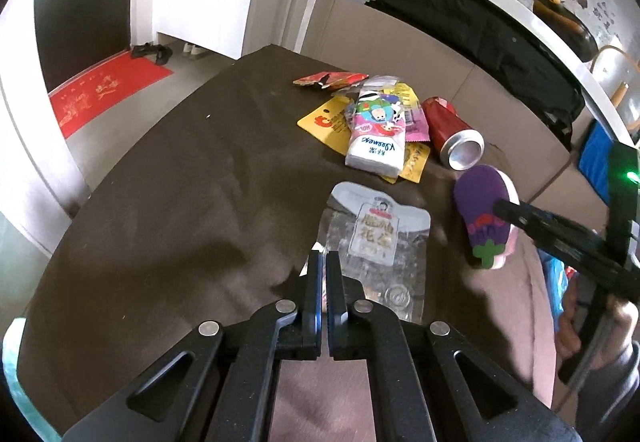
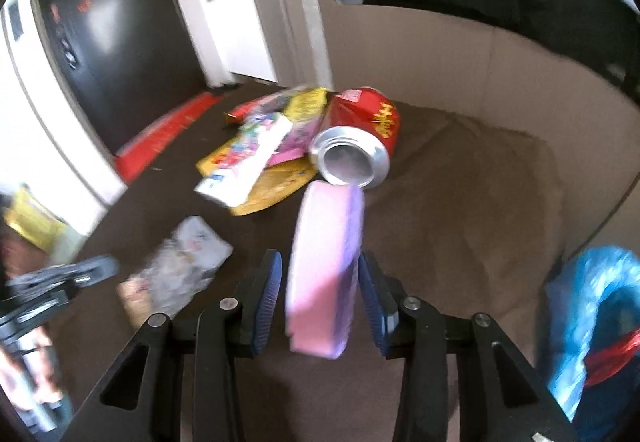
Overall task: Collect trash
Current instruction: 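Close the left tool on the clear plastic wrapper and lift it, then carry the clear wrapper with the left tool while the right tool carries the purple foam to the bin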
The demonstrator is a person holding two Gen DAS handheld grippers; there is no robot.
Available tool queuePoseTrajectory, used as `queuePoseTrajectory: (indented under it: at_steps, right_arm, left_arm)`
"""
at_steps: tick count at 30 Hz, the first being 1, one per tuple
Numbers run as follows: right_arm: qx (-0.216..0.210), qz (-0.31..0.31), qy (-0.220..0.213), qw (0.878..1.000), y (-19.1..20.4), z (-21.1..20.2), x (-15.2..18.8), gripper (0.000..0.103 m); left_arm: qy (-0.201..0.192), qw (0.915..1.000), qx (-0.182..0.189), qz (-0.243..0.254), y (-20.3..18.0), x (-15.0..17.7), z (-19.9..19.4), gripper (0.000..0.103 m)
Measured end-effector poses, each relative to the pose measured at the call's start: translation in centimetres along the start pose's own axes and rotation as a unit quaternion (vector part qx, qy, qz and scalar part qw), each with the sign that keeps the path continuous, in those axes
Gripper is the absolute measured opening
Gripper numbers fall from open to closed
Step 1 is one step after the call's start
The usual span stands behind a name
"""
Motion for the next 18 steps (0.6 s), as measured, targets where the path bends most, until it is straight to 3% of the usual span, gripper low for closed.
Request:
queuePoseTrajectory:
  at_steps: [3,10,18]
  right_arm:
    - [0.021,-0.013,0.016,1.000,0.0,1.4,-0.4,0.030]
    - [0.002,-0.035,-0.029,0.999,0.5,-1.9,-0.2,0.027]
    - [0.014,-0.038,-0.043,0.998,-0.5,-4.5,1.4,0.027]
  left_arm:
    - [0.019,0.9993,0.021,-0.025,0.8,1.0,-0.1,0.002]
    - [0.053,0.9919,0.074,-0.088,0.5,3.3,0.3,0.002]
    - [0.059,0.9839,0.026,-0.167,1.8,2.5,3.1,0.002]
Point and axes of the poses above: each gripper's, at about its wrist camera, not at the fingertips, and z roughly the way its jaws point, y to its left, x to its underside, the point moved 4 cm from there along z, roughly the way its jaws point, and after that the axes turned 7 degrees about -x, right-handed, at the moved point
